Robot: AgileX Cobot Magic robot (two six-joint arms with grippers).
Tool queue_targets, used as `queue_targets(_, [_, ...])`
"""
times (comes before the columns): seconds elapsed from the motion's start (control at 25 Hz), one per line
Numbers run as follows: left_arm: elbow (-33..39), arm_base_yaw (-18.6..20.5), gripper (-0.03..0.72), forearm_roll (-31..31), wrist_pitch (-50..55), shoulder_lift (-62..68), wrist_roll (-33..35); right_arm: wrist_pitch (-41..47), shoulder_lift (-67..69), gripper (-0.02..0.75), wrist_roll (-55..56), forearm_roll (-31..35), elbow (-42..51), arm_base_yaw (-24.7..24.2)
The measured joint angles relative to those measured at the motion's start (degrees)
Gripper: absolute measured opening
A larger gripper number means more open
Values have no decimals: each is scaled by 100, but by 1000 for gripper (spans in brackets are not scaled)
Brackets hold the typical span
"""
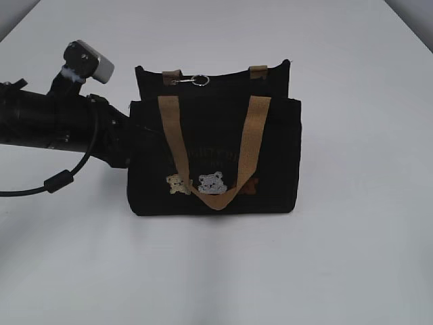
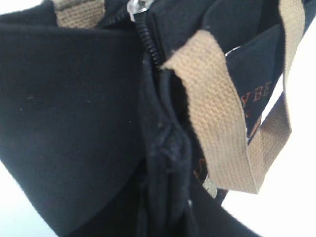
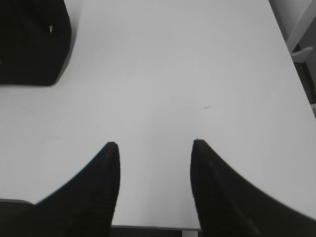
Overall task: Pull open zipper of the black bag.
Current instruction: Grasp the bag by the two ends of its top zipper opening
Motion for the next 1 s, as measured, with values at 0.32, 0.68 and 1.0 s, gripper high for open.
queue_targets(0.32, [0, 0, 68, -4, 0, 0, 0, -2409, 2737, 372, -1540, 2296, -678, 0])
queue_targets(0.68, [0, 0, 68, -11, 0, 0, 0, -1567, 8323, 372, -5598, 6599, -3624, 130])
queue_targets(1.0, [0, 0, 68, -11, 0, 0, 6, -920, 10743, 372, -4640, 6861, -6000, 1064])
